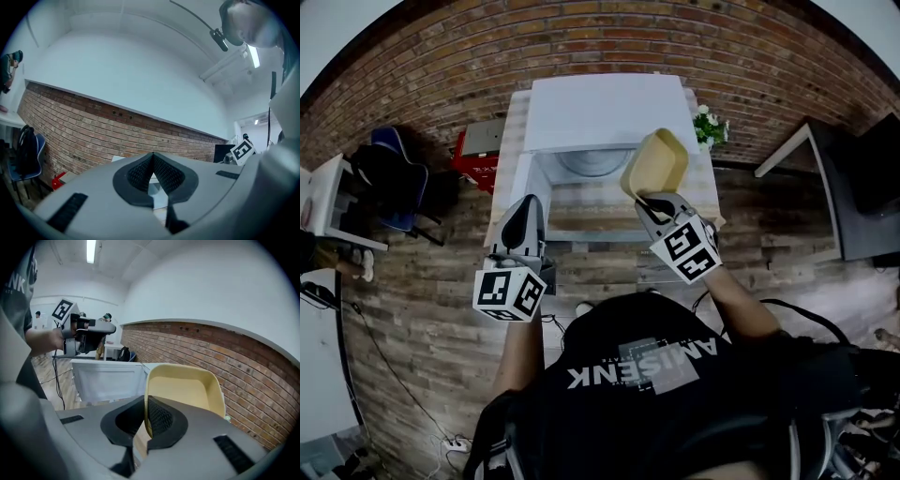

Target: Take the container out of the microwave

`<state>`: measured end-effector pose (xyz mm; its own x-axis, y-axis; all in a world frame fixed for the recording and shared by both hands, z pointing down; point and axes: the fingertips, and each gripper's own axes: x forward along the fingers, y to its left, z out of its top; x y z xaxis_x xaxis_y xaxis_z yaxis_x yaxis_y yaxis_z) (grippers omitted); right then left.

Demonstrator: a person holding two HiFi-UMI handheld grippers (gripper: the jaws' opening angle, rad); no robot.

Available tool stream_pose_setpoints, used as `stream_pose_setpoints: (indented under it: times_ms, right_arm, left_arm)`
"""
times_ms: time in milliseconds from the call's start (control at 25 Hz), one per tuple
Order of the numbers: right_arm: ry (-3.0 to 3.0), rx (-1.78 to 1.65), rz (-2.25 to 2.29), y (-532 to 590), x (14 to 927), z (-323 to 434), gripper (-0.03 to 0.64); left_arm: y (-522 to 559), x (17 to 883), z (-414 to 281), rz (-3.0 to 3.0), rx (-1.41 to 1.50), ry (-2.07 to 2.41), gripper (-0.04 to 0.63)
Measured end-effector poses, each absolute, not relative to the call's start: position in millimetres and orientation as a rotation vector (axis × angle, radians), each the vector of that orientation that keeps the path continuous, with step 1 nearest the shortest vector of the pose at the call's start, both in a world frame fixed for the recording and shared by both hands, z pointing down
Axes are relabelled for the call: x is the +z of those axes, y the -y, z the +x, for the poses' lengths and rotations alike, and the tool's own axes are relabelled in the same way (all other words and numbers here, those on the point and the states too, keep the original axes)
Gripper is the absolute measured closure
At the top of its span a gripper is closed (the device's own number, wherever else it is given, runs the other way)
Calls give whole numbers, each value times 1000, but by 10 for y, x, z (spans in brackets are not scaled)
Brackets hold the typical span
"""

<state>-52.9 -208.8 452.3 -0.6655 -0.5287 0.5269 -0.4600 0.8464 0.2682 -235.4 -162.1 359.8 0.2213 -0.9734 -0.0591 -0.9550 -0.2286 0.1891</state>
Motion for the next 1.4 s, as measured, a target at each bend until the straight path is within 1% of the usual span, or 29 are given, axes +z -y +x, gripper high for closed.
stream_pose_setpoints:
  times_ms: [480, 920, 1400]
  right_arm:
    - [2499, -181, 801, 2296, 3919, -115, 574]
    - [2523, -214, 831, 2417, 3755, -5, 574]
    - [2548, -206, 899, 2581, 3651, 48, 574]
  left_arm:
    - [1781, 3582, -2033, 2362, -206, 1888, 588]
    - [1894, 3566, -1897, 2371, -176, 1874, 588]
    - [1916, 3529, -1970, 2365, -176, 1907, 588]
